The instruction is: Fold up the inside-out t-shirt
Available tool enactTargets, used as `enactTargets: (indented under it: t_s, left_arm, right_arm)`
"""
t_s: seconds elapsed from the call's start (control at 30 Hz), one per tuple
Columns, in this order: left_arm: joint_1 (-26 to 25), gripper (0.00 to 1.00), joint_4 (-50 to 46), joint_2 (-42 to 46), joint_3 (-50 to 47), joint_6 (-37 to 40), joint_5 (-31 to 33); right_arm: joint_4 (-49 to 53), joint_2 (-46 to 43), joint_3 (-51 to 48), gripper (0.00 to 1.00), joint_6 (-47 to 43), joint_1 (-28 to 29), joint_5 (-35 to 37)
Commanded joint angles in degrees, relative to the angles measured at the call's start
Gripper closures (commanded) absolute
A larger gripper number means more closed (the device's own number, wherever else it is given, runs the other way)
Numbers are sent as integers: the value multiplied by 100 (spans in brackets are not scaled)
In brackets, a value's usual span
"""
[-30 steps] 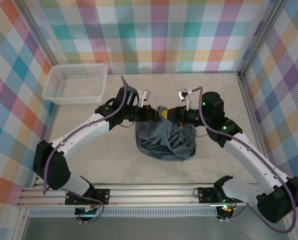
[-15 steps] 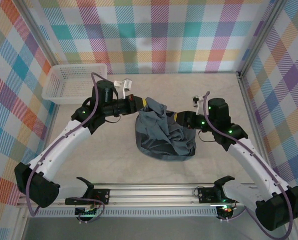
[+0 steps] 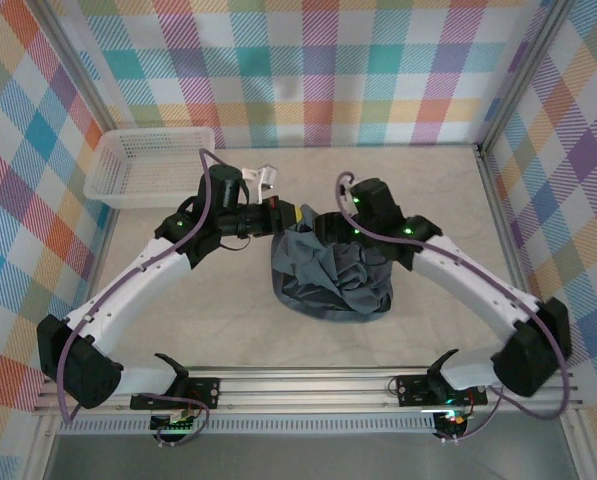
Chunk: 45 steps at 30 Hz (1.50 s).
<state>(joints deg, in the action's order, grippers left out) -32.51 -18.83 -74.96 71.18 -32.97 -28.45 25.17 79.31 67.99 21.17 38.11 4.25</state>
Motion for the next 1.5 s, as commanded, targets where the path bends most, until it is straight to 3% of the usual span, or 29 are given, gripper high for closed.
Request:
enactTargets:
  t_s: [0.0,0.03,0.1,0.17,0.23,0.33,0.5,0.6,0.7,0.77,0.87,0.97,1.03,1.1,1.2,1.37,1.47]
  left_arm:
    - [-27,100,-247,300,288,301,279]
    - [-18,100,-335,345,331,369,384]
    - [7,100,-610,417,446,532,682]
    - [54,100,-1221,501,594,646,1466]
    - [133,100,-1790,545,689,732,2248]
    - [177,100,-1911,558,606,1126,2336]
    - [167,97,-1460,500,118,1188,1891]
    - [175,94,-1431,719,-87,1139,2346]
    - [219,76,-1588,1084,-49,1133,3076]
    - [219,65,-1580,1373,-9,1210,3533]
    - [223,55,-1153,1800,-125,1367,3952]
    - [219,51,-554,1838,-271,1434,3761]
    - [219,49,-658,1472,-81,1275,3517]
    - [219,49,-1064,957,210,1040,3368]
    - [210,49,-1461,251,516,818,3091]
    - [-173,48,-1406,-1036,1025,597,2175]
    - [-538,46,-1580,-2152,1648,473,1841]
  right_arm:
    - [213,241,274,35,-324,17,-208]
    - [253,239,199,42,-243,-20,-219]
    - [430,103,74,66,54,-160,-31]
    - [682,-215,-10,88,212,-319,67]
    - [861,-617,-39,100,194,-442,-18]
    - [845,-1139,-109,100,-40,-588,-515]
    - [891,-1113,285,100,26,-655,-1910]
    - [769,-1150,413,100,262,-655,-1773]
    - [552,-1314,403,100,371,-653,-1343]
    - [158,-1321,288,100,275,-594,-1980]
    - [236,-817,279,100,-190,66,-2915]
    - [947,-19,734,98,-953,937,-3733]
    - [788,167,801,78,-686,1060,-3884]
    - [445,-68,627,55,-416,1043,-3163]
    - [354,-632,272,41,-113,797,-1718]
    - [1265,-971,-193,38,841,-266,77]
    - [1807,-636,-317,37,1225,-1074,189]
